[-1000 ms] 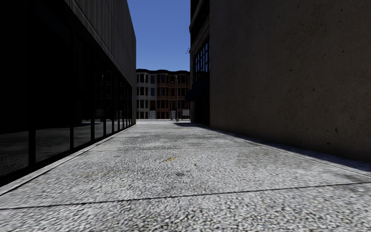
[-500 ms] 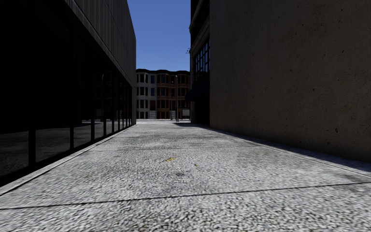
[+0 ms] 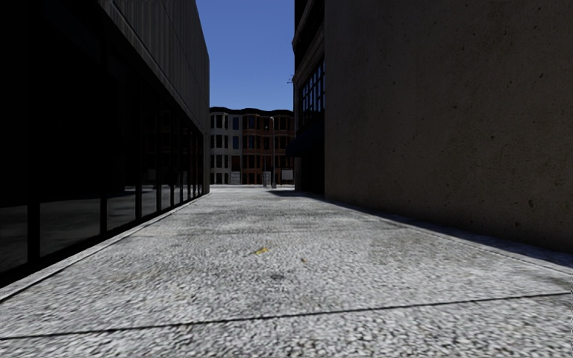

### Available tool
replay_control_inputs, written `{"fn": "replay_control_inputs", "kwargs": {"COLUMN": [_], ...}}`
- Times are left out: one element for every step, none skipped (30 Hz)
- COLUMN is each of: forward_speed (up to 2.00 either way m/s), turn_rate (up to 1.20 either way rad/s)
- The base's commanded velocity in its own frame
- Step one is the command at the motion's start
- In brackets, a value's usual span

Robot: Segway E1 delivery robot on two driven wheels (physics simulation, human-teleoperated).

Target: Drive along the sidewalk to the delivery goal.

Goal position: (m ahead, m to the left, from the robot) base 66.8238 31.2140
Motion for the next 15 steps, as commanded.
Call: {"fn": "replay_control_inputs", "kwargs": {"forward_speed": [2.00, 2.00, 2.00, 2.00, 2.00, 2.00, 2.00, 2.00, 2.00, 2.00, 2.00, 2.00, 2.00, 2.00, 2.00], "turn_rate": [0.00, 0.00, 0.00, 0.00, 0.00, 0.00, 0.00, 0.00, 0.00, 0.00, 0.00, 0.00, 0.00, 0.00, 0.00]}}
